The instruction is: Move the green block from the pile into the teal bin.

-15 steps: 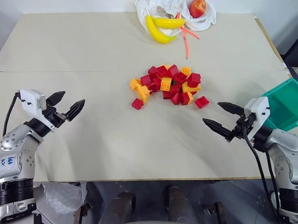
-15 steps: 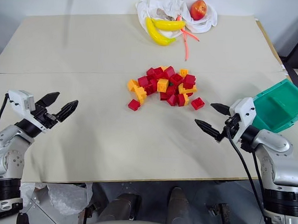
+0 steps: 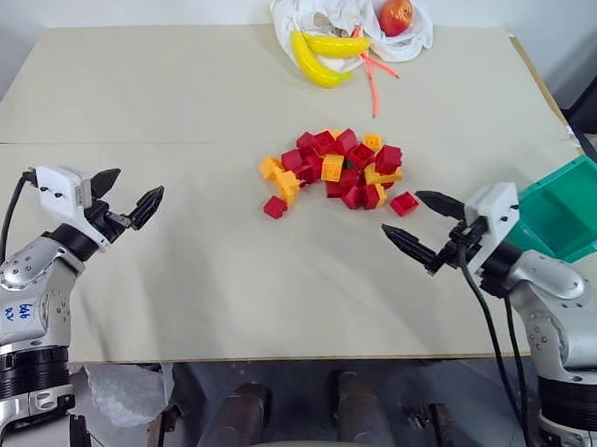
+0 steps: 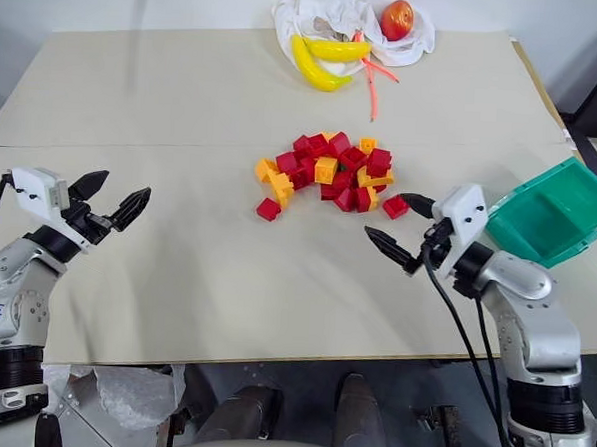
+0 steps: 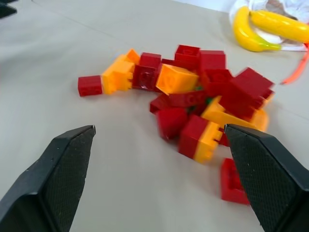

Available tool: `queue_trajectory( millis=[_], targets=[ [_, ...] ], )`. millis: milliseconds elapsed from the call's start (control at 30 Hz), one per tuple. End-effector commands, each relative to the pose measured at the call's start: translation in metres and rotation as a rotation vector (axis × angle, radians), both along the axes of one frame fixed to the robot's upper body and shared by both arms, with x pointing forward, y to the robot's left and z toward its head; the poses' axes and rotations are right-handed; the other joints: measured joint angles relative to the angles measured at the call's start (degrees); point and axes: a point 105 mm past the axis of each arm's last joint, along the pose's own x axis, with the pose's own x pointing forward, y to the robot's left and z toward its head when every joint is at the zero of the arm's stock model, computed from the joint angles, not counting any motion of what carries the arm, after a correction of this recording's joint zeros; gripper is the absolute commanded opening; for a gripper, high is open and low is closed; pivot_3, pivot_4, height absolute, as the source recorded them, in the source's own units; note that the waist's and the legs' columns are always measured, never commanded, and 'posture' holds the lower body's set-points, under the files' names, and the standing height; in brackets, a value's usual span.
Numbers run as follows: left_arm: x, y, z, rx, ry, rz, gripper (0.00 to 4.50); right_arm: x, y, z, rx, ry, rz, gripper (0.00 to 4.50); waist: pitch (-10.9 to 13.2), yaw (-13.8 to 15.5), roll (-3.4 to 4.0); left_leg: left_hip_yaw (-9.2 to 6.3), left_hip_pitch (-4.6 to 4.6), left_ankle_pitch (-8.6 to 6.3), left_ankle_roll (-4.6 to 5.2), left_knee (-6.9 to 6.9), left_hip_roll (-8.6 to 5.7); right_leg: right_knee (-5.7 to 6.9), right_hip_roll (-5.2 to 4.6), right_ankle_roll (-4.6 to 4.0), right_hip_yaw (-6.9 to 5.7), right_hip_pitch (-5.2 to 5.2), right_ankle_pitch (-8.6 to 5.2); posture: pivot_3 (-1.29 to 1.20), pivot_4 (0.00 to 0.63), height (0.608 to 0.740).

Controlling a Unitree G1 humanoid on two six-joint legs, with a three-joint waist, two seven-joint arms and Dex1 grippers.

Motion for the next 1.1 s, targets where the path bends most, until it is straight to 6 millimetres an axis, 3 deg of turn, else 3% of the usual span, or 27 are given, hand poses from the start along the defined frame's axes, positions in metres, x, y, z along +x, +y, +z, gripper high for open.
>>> queue_trajectory(
  millis=[33,167,367,467,600,733,833,1000,1100],
  targets=[
    [0.001,-0.016,0.007,0.085,-0.016,-0.09,4.5,0.002,0.033,0.012,-0.019,-0.045,0.026,4.46,0.0,-0.1,0.0,0.0,0.0,0.0,-0.01,0.04,0.0,0.0,0.01,0.0,0.0,0.0,0.0,0.0,0.15,0.74],
    [0.001,-0.033,0.006,0.129,-0.052,-0.165,4.5,0.019,0.064,0.006,-0.065,-0.025,0.005,4.46,0.0,-0.1,0.0,0.0,0.0,-0.02,-0.04,0.15,0.01,0.03,0.02,-0.02,0.01,-0.01,0.01,0.0,0.15,0.74],
    [0.004,-0.043,0.01,0.108,-0.089,-0.202,4.5,0.056,0.096,0.013,-0.02,-0.002,-0.076,2.56,0.0,-0.3,0.0,0.0,-0.01,-0.02,-0.04,0.23,-0.01,0.22,0.02,-0.04,0.0,-0.01,0.02,0.0,0.15,0.74],
    [0.003,-0.047,0.011,0.091,-0.09,-0.24,4.5,0.067,0.105,0.019,-0.014,-0.008,-0.096,1.39,0.0,-0.7,0.0,-0.01,-0.01,-0.01,-0.04,0.24,0.0,0.28,0.04,-0.05,0.0,-0.03,0.02,0.0,0.15,0.74],
    [-0.005,-0.058,0.021,0.071,-0.14,-0.378,4.5,0.09,0.123,0.031,-0.011,-0.002,-0.13,0.06,0.0,-1.6,0.0,-0.02,-0.03,-0.01,-0.03,0.27,-0.04,0.28,0.01,-0.05,-0.03,-0.04,0.03,0.0,0.15,0.74],
    [-0.022,-0.078,0.018,-0.015,-0.08,-0.632,4.5,0.115,0.141,0.045,-0.03,0.002,-0.173,0.02,0.0,-2.7,0.02,-0.02,-0.02,-0.01,-0.04,0.27,0.02,0.34,0.05,-0.07,-0.04,-0.07,0.03,0.0,0.15,0.74],
    [-0.027,-0.083,0.015,-0.005,-0.063,-0.716,4.5,0.127,0.15,0.049,-0.052,0.016,-0.183,0.02,0.0,-3.5,0.02,-0.02,-0.02,-0.01,-0.04,0.21,0.02,0.34,0.05,-0.09,-0.06,-0.08,0.02,0.0,0.15,0.74],
    [-0.016,-0.08,0.017,0.013,-0.071,-0.675,4.5,0.145,0.152,0.045,-0.107,0.056,-0.254,0.02,0.0,-4.3,0.02,-0.03,-0.02,-0.01,-0.04,0.22,0.02,0.36,0.04,-0.1,-0.1,-0.11,0.02,0.0,0.15,0.74],
    [-0.013,-0.078,0.019,0.013,-0.085,-0.649,4.5,0.154,0.136,0.036,-0.168,0.081,-0.318,0.02,0.0,-4.8,0.03,-0.04,-0.02,-0.01,-0.04,0.23,0.01,0.37,0.03,-0.1,-0.1,-0.11,0.03,0.0,0.15,0.74]
  ],
)
